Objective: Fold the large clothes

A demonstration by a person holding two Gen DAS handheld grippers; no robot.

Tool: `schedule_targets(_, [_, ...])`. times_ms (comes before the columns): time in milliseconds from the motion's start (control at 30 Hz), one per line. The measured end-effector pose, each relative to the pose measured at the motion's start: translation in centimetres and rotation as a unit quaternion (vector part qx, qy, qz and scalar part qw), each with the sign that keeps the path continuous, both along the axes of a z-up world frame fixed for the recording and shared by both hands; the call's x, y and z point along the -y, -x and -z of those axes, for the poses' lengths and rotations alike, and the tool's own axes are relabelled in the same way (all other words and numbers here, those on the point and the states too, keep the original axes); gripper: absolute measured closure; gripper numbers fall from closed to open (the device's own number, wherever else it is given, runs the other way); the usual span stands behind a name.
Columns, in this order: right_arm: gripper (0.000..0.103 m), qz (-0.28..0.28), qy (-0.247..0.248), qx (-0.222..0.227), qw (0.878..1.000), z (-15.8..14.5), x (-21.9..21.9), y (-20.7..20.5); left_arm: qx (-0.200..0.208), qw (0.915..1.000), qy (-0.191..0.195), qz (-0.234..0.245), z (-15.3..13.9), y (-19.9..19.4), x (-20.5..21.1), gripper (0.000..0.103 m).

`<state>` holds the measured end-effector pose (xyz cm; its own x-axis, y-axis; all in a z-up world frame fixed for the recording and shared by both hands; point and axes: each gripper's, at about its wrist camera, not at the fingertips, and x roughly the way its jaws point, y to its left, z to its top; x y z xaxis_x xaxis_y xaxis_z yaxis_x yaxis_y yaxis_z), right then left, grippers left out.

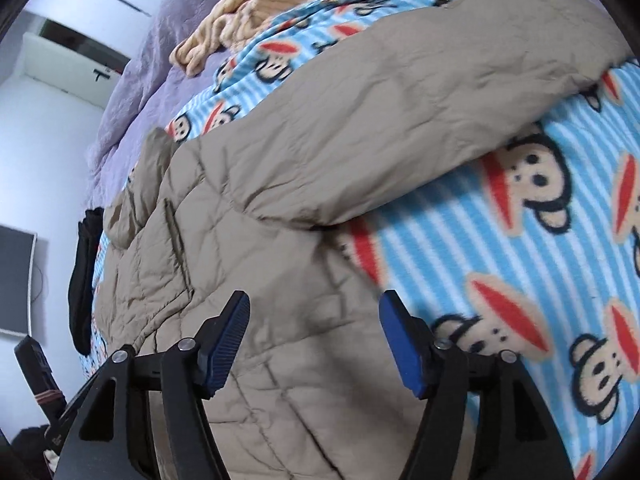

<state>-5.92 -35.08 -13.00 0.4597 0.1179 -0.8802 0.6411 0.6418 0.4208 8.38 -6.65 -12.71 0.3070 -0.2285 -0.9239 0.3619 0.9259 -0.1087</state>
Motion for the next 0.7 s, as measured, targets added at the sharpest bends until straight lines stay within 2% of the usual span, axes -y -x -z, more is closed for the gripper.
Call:
schedule_targets(100, [0.022, 0.051, -0.005, 0.009, 0.999, -0.2, 3.5, 2.1, -0.001, 0.9998, -0.001, 0.022, 0.0, 0.8, 2.7, 0.029])
schedule_targets(133, [0.022, 0.065, -0.008, 0.013, 0.998, -0.2, 4.4, 2.7, 0.0, 0.9996, -0.004, 0.028, 0.1, 1.0, 3.4, 0.022])
schedule_targets(167, [0.022, 0.081, -0.01, 0.017, 0.996, -0.2, 5.6, 3.3, 0.002, 0.9995, -0.006, 0.032, 0.1, 1.1, 4.0, 0.004])
schedule_targets(200, [0.021, 0.095, -0.011, 0.023, 0.995, -0.3, 6.6, 3.9, 0.009, 0.9994, -0.005, 0.033, 0.0, 1.4, 4.5, 0.0])
schedule_targets(533, [0.017, 0.19, -0.017, 0.065, 0.98, -0.2, 15.4, 6.4, 0.02, 0.9968, -0.045, 0.063, 0.9, 1.8, 8.5, 0.0])
schedule_targets(700, [0.017, 0.22, -0.053, 0.089, 0.97, 0.9, 18.6, 6.0, -0.017, 0.9962, -0.042, 0.074, 2.2, 1.6, 9.7, 0.0])
